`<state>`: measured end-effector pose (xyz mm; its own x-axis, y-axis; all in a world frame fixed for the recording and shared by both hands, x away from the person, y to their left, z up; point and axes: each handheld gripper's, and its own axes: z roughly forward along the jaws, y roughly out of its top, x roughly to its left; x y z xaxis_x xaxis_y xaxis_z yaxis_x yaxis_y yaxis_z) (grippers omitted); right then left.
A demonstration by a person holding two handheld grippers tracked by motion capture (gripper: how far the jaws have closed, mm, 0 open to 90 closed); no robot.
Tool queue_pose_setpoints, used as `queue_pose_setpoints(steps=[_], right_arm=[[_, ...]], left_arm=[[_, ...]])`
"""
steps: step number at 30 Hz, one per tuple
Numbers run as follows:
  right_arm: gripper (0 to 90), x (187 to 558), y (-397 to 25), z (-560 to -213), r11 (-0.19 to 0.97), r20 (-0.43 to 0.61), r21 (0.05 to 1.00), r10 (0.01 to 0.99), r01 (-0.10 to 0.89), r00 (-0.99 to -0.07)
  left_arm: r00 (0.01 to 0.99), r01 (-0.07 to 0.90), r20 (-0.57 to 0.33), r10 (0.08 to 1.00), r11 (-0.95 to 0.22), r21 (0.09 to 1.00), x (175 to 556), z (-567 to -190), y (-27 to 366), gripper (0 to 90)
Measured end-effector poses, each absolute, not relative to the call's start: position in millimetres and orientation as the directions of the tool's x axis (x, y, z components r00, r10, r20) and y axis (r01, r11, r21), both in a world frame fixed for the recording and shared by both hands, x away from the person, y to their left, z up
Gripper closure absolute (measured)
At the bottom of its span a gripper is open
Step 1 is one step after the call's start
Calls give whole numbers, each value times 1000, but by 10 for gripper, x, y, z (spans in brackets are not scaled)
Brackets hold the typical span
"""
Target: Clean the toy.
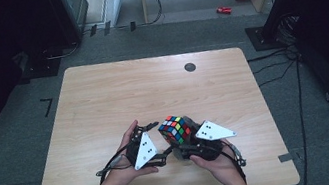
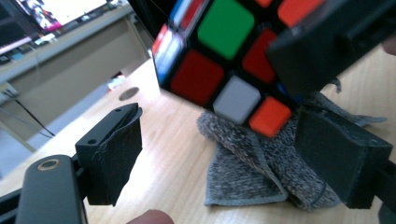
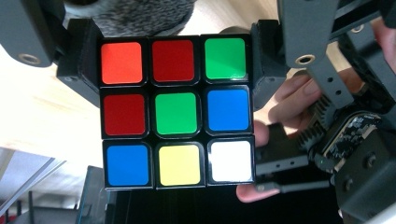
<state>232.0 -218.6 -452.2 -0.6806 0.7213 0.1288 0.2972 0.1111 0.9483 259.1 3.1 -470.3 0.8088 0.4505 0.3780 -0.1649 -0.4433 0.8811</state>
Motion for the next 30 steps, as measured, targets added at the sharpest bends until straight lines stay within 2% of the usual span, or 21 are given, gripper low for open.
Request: queue_pose_setpoints(steps=[3, 7, 15, 18, 23, 30], right_arm=[[343, 2317, -2157, -4526, 110, 146, 942, 717, 318, -682], [343, 2316, -2127, -4528, 105, 170, 933, 714, 344, -679], [343, 2345, -2096, -4555, 96, 247, 898, 697, 429, -673], [344, 2381, -2109, -4581, 94, 279, 880, 691, 466, -667], [317, 2407, -2135, -4607, 90, 298, 869, 688, 486, -662], [279, 2398, -2288, -4507, 38, 274, 909, 697, 415, -663]], left_arm=[[800, -217, 416, 433, -437, 873, 2566, -4707, 27, 167], [794, -248, 439, 420, -435, 866, 2539, -4723, 9, 214], [788, -280, 472, 396, -452, 847, 2514, -4752, -3, 234], [785, -299, 492, 376, -465, 833, 2485, -4766, -21, 311], [817, -251, 442, 371, -461, 851, 2518, -4776, -10, 325], [836, -118, 331, 437, -447, 887, 2659, -4772, 112, 332]])
